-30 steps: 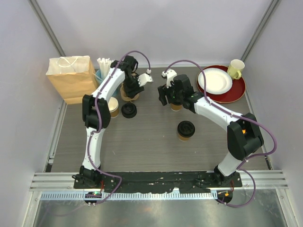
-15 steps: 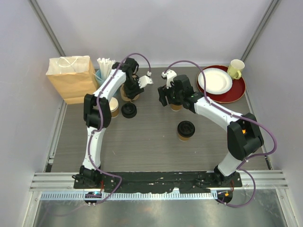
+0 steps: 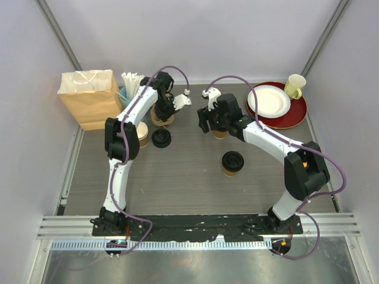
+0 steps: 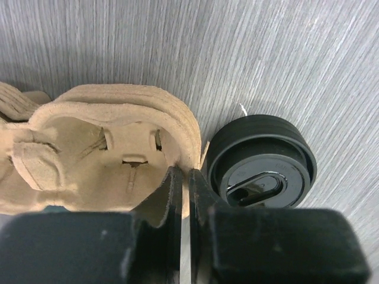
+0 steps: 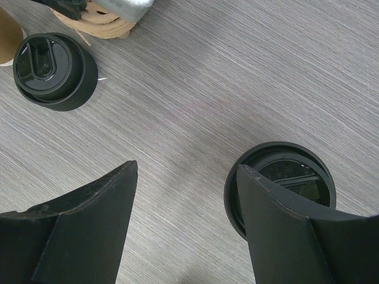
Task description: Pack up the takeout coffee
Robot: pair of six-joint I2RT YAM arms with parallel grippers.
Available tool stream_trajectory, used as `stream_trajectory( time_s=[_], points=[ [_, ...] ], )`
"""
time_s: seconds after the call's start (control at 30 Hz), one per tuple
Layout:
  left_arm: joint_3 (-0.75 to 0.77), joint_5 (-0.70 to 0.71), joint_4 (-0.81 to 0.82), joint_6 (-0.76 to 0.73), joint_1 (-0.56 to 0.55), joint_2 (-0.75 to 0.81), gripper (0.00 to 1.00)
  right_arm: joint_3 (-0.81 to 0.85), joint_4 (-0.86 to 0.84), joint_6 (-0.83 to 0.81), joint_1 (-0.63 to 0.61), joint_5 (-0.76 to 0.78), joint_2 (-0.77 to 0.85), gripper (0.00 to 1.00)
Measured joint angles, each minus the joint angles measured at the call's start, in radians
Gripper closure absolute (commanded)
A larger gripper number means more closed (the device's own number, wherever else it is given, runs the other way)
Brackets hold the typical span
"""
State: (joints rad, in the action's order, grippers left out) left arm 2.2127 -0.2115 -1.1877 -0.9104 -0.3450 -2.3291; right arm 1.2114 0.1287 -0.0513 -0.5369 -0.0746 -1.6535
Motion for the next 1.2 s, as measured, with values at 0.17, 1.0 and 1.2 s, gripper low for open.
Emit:
stream_trajectory(
  time_s=[0.17,1.0,1.2],
  points=[
    [0.011,-0.003,0.0,-0.009,-0.001,0.0,1.0,0.0,0.0,0.0,0.0,-0.006,0.0,0.27],
    [-0.132,0.08,0.214,0.039,-0.003,0.264,1.0,0.0,-0.005,0.047,0.0,-0.001,0.0,0.27],
    [-0.163,0.09,0.227,0.038,-0.013,0.322,1.0,0.0,-0.015,0.064,0.0,0.01,0.028,0.27]
  ],
)
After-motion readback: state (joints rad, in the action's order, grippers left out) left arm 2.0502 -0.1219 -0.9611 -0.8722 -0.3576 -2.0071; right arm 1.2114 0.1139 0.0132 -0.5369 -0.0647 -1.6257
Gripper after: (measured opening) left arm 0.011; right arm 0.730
